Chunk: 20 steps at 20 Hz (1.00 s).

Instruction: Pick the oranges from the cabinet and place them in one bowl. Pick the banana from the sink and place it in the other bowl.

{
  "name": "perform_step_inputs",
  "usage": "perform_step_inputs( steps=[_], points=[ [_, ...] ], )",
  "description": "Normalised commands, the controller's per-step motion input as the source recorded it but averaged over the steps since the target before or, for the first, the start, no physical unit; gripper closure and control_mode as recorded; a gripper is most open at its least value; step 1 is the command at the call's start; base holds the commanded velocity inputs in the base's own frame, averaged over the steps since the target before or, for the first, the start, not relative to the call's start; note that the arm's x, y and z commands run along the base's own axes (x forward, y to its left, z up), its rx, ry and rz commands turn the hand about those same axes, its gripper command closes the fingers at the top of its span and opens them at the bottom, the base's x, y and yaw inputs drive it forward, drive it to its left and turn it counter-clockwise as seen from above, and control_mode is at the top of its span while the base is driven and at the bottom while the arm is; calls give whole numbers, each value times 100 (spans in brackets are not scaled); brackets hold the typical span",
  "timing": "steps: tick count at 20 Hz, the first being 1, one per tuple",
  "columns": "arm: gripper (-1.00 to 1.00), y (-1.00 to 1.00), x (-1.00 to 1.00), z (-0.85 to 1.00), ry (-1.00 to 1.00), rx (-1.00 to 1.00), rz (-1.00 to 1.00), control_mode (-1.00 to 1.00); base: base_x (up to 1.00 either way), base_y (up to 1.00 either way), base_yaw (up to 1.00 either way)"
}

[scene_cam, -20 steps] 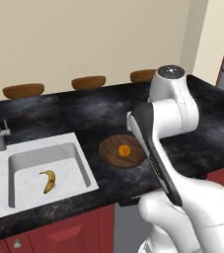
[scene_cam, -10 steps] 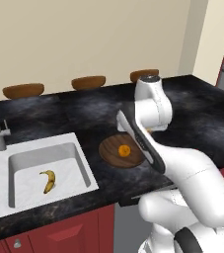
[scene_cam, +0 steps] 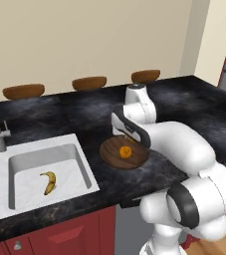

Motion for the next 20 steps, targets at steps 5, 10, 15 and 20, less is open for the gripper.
perform_step_inputs(
  steps=[5,10,15,20],
  points=[
    [100,0,80,-81,12,-1,0,-100,0,0,0],
    [100,4,69,-58,4,-8,0,-100,0,0,0],
    [100,0,37,-67,2,-7,0,-100,0,0,0],
    [-100,10,14,-40,1,-1,0,-100,0,0,0]
  ],
)
